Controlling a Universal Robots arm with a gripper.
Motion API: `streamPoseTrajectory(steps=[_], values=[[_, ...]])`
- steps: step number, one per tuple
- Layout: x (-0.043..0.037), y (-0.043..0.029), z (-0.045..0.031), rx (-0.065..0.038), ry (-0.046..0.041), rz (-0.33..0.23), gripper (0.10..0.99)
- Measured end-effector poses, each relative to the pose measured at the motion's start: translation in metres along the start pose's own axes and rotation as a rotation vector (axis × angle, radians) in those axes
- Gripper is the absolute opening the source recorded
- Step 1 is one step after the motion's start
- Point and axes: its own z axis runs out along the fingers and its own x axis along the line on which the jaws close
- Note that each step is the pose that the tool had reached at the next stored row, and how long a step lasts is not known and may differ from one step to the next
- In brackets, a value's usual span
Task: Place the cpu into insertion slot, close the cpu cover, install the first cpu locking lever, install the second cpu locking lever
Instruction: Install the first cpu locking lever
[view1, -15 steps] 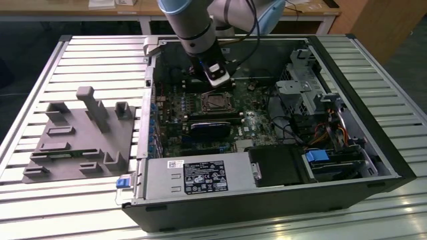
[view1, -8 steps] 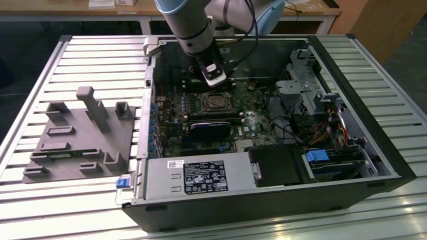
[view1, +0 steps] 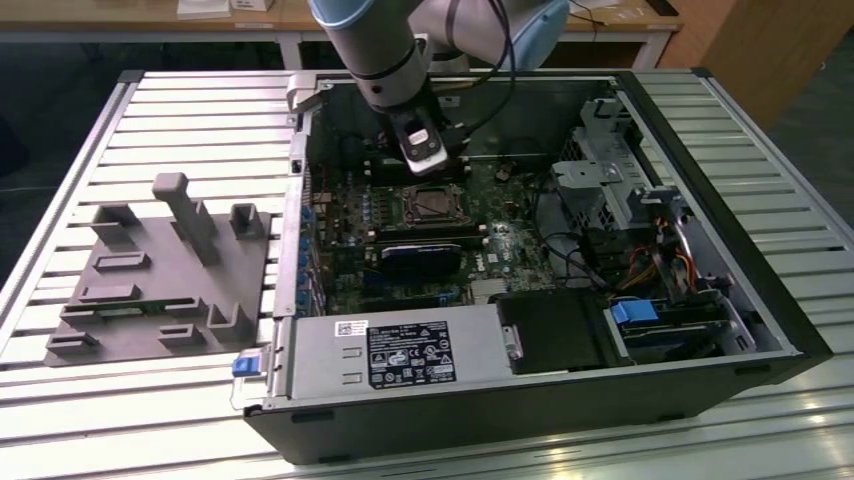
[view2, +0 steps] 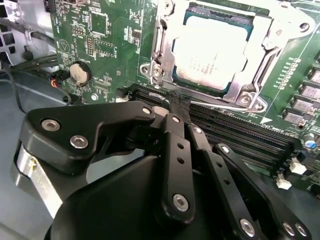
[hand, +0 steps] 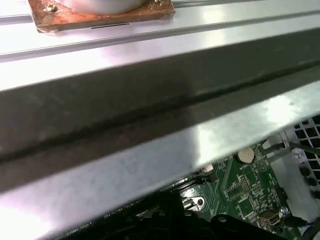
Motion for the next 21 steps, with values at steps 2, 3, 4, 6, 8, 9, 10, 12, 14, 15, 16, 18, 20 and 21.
streamPoseTrajectory(steps=[2, 3, 4, 6, 8, 9, 10, 12, 14, 15, 16, 18, 20, 21], values=[[0.001, 0.0015, 0.0007, 0.002, -0.0023, 0.008, 0.106], [0.0014, 0.0021, 0.0011, 0.004, -0.0034, 0.011, 0.106], [0.0017, 0.0025, 0.0014, 0.005, -0.0045, 0.015, 0.106], [0.0021, 0.0027, 0.0021, 0.007, -0.0072, 0.024, 0.106], [0.0024, 0.0027, 0.0028, 0.01, -0.0098, 0.033, 0.106], [0.0025, 0.0027, 0.0033, 0.012, -0.0111, 0.037, 0.106], [0.0027, 0.0026, 0.0037, 0.013, -0.0125, 0.041, 0.106], [0.0031, 0.0026, 0.0047, 0.016, -0.0152, 0.05, 0.106], [0.0034, 0.0025, 0.0056, 0.018, -0.0178, 0.058, 0.106], [0.0035, 0.0024, 0.006, 0.02, -0.019, 0.062, 0.106], [0.0037, 0.0023, 0.0064, 0.021, -0.0202, 0.066, 0.106], [0.004, 0.0021, 0.0072, 0.023, -0.0224, 0.073, 0.106], [0.0042, 0.0019, 0.0079, 0.026, -0.0244, 0.079, 0.106], [0.0043, 0.0018, 0.0084, 0.026, -0.0254, 0.082, 0.106]])
